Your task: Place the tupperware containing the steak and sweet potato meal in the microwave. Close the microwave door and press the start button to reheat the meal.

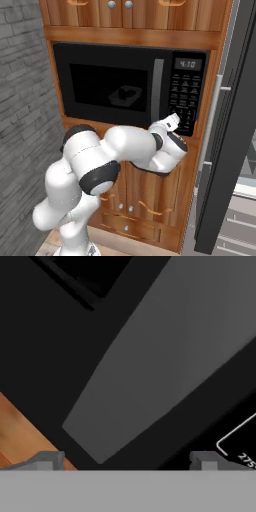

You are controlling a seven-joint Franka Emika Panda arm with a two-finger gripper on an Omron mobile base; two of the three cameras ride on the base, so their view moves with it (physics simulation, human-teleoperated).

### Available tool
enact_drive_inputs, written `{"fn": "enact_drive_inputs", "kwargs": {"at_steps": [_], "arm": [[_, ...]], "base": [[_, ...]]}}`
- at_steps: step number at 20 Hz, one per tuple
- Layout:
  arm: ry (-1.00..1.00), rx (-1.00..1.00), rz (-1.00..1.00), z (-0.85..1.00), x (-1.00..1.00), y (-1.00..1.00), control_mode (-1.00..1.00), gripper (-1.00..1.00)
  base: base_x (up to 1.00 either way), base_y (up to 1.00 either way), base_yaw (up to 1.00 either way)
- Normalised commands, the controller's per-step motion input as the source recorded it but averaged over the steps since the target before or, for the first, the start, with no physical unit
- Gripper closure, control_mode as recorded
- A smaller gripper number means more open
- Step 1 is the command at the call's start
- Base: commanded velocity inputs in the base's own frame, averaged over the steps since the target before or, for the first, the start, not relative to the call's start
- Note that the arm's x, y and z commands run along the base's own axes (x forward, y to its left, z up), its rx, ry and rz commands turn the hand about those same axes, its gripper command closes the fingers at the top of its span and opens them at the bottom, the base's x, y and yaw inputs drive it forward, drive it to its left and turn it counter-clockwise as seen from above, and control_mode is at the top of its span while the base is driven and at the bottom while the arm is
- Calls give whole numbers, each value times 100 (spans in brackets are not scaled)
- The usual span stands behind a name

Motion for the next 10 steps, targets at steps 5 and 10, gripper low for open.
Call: {"fn": "enact_drive_inputs", "kwargs": {"at_steps": [5, 10], "arm": [[-1, 10, 20, -7, 12, -54, -100, -100], [-2, 12, 23, -24, 18, -59, -100, -100]], "base": [[0, 0, 0], [0, 0, 0]]}}
